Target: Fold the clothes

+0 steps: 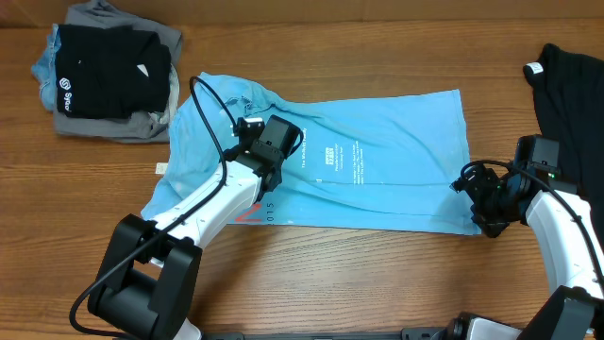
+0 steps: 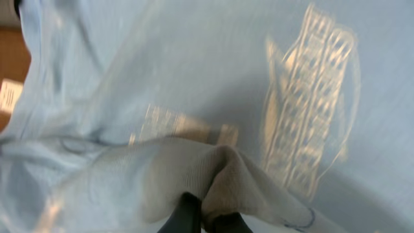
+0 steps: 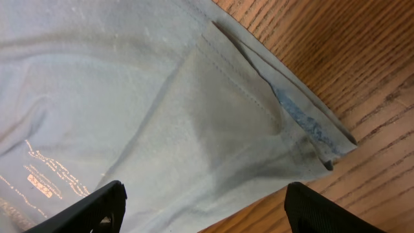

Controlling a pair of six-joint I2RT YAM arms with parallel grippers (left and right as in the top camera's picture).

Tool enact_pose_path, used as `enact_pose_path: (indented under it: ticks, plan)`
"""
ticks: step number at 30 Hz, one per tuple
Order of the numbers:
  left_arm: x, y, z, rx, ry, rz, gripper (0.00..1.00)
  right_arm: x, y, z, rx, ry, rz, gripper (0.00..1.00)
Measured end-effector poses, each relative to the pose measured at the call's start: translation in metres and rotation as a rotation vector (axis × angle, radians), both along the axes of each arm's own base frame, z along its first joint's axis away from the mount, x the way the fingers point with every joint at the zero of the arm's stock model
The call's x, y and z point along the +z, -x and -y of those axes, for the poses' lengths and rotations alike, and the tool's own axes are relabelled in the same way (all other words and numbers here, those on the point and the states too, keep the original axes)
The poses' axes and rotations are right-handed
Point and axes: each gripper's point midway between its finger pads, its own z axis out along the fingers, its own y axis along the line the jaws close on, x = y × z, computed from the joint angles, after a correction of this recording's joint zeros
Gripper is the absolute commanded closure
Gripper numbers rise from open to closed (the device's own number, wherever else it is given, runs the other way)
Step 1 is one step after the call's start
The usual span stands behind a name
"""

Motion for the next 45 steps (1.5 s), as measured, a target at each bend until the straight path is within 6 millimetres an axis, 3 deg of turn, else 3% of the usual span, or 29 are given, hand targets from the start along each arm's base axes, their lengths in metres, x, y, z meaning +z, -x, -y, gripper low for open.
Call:
enact_pose_path:
  ticks: [9,10,11,13,14,22,32,34,36,38,45]
  plan:
    - [0.014,-0.028,0.007,-0.007,0.024,0.13,0.94,-0.001,0.003,-0.001,0.018,0.001,-0.01,0.18]
    - [0.015,-0.032,0.007,-0.007,0.024,0.146,0.84,-0.001,0.004,-0.001,0.02,0.0,-0.012,0.18]
    - [0.016,-0.036,0.007,-0.008,0.023,0.159,0.67,-0.001,0.004,-0.001,0.021,0.0,-0.014,0.18]
    - [0.014,-0.042,0.004,0.001,0.022,0.173,0.12,-0.001,0.006,-0.002,0.024,-0.002,-0.021,0.18]
    - [0.012,-0.043,0.002,0.006,0.019,0.172,0.0,-0.001,0.007,-0.002,0.025,-0.003,-0.024,0.17]
    - [-0.009,-0.025,-0.022,0.013,-0.106,0.053,0.0,-0.001,0.006,-0.008,0.048,-0.002,-0.025,0.16]
    - [-0.015,0.027,-0.054,0.03,-0.254,-0.167,0.0,-0.001,0.001,-0.021,0.101,0.003,-0.007,0.13]
    - [-0.016,0.035,-0.053,0.031,-0.238,-0.201,0.04,-0.001,0.001,-0.021,0.102,0.004,-0.006,0.13]
    - [-0.02,0.042,-0.052,0.033,-0.206,-0.238,0.18,0.0,0.0,-0.021,0.102,0.004,-0.004,0.12]
    - [-0.022,0.044,-0.051,0.044,-0.174,-0.252,0.25,0.0,0.0,-0.021,0.102,0.004,-0.004,0.12]
    - [-0.025,0.032,-0.072,0.109,-0.111,-0.244,0.33,-0.001,0.003,-0.022,0.102,0.001,-0.015,0.12]
